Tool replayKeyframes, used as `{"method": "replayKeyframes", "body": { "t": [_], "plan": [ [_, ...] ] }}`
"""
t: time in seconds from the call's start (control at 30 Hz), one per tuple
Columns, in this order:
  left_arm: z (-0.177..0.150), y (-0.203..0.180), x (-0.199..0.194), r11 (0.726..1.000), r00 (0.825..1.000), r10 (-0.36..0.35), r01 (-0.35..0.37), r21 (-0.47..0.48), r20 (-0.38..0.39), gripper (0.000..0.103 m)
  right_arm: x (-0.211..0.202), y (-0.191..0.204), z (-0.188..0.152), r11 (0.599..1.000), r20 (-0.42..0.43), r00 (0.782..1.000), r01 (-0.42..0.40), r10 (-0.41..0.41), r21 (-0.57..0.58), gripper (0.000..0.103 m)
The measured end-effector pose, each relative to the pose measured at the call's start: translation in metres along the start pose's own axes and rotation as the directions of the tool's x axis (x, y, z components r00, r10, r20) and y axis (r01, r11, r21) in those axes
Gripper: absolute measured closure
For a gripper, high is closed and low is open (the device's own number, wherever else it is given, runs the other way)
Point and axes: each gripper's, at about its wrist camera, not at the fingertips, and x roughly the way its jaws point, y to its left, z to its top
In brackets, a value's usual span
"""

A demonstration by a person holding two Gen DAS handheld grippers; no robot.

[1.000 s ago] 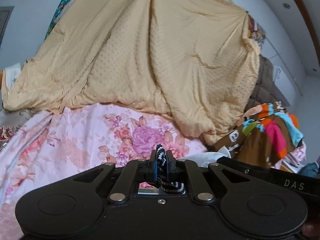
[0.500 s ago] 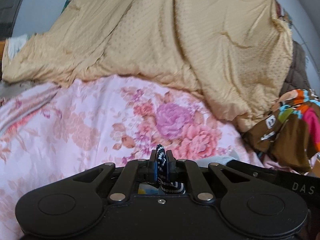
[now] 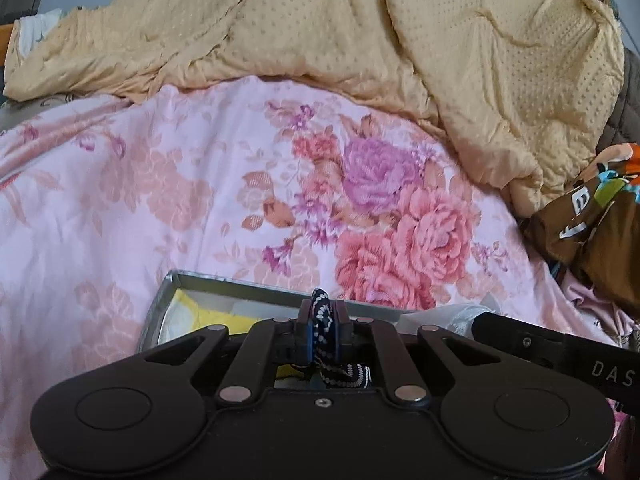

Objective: Organize soft objects

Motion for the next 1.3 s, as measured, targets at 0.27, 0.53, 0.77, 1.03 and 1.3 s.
{"method": "replayKeyframes", "body": {
  "t": [0.27,0.53,0.77,1.03,1.3],
  "plan": [
    [-0.008,0.008,0.007,0.999,0.998,0.039,-0.041,-0.028,-0.05,0.091,0.008,-0.006,-0.008,1.0,-0.038,0.999,0.023,-0.023,0.009,0.101],
    [-0.012,0.007,0.014,0.997,0.993,0.074,-0.076,-0.019,-0.096,0.087,0.013,-0.012,-0.016,0.999,-0.061,0.997,0.045,-0.043,0.025,0.096],
    [-0.014,0.004,0.016,0.995,0.989,0.097,-0.098,-0.003,-0.116,0.082,0.013,-0.015,-0.018,0.998,-0.064,0.996,0.056,-0.054,0.025,0.093],
    [-0.015,0.004,0.009,0.994,0.988,0.109,-0.11,0.001,-0.108,0.062,0.01,-0.015,-0.019,0.998,-0.059,0.996,0.063,-0.063,0.009,0.088],
    [-0.014,0.0,-0.008,0.992,0.989,0.127,-0.126,0.014,-0.071,0.045,-0.003,-0.016,-0.021,0.998,-0.038,0.997,0.068,-0.068,0.0,0.065]
  ]
}}
